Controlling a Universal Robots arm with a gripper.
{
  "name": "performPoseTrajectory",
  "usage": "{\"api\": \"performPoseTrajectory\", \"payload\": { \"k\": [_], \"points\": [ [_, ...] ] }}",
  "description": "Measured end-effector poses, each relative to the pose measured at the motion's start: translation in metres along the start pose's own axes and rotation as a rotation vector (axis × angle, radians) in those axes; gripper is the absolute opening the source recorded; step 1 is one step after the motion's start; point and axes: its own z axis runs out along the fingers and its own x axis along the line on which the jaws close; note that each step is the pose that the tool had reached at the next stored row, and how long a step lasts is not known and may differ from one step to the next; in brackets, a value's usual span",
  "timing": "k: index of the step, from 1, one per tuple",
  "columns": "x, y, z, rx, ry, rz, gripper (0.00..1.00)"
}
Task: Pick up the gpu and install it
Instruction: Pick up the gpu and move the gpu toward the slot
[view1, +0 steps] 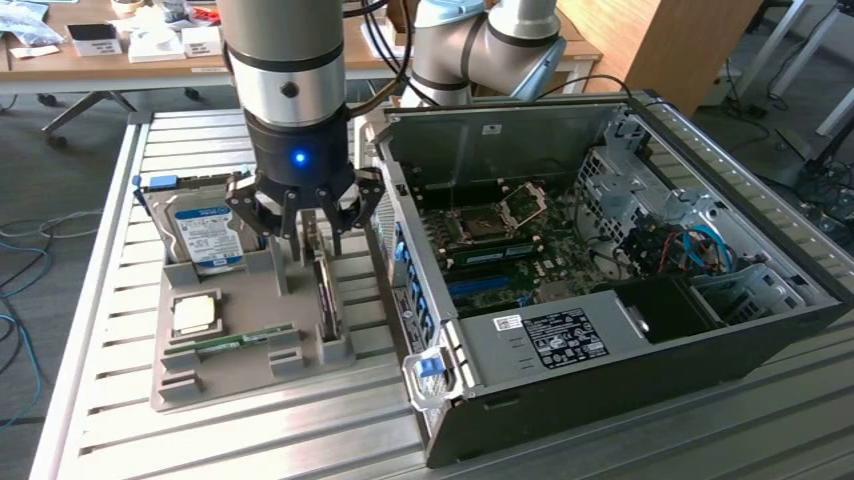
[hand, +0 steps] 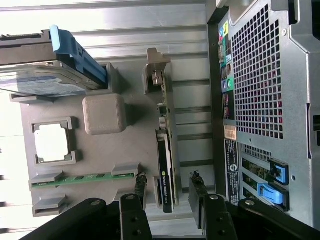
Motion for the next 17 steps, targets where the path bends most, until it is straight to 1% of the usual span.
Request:
{"api": "performPoseTrajectory", "payload": {
  "k": [9,17],
  "points": [
    [0.0002,-0.0003,0.0074,0.0000,0.0000,0.000,0.47],
    [0.0002,-0.0003,0.0089,-0.0004,-0.0004,0.000,0.47]
  ]
}}
